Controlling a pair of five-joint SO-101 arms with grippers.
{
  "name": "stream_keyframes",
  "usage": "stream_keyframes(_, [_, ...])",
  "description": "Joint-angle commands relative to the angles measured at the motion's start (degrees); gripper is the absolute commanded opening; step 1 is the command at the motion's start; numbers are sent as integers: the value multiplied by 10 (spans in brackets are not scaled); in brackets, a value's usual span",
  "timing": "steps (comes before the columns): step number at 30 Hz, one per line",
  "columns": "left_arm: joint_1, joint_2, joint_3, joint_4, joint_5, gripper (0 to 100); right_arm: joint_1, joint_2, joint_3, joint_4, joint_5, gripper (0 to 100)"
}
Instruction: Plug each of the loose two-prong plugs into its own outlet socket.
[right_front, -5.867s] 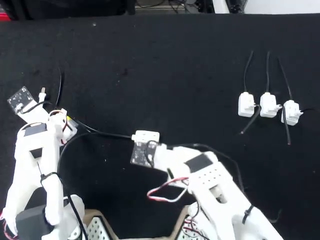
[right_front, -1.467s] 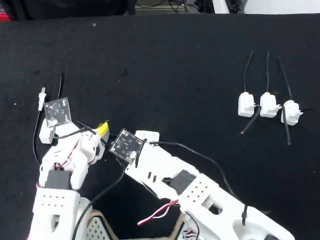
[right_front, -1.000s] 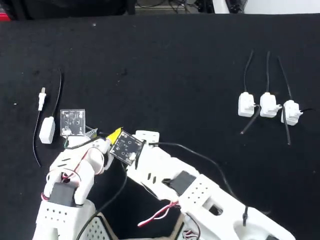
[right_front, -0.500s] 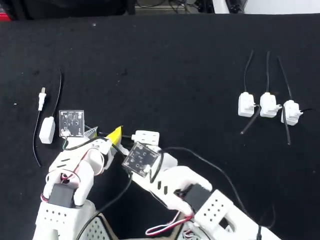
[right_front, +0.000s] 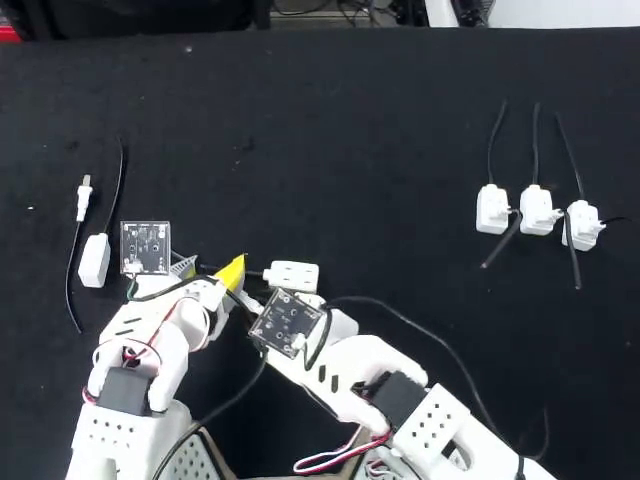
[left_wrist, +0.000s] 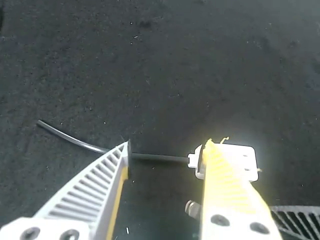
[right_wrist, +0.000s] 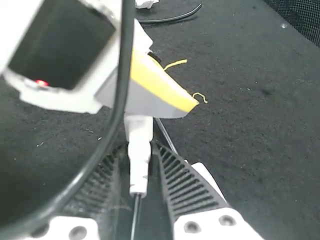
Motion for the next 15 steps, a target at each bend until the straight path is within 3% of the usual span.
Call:
stream_keyframes(1, [11, 4, 6, 0, -7, 230, -7, -23, -30, -3, -5, 11])
stream_keyframes(15, [13, 4, 13, -8, -7, 230, -7, -138, -7, 57, -5, 11])
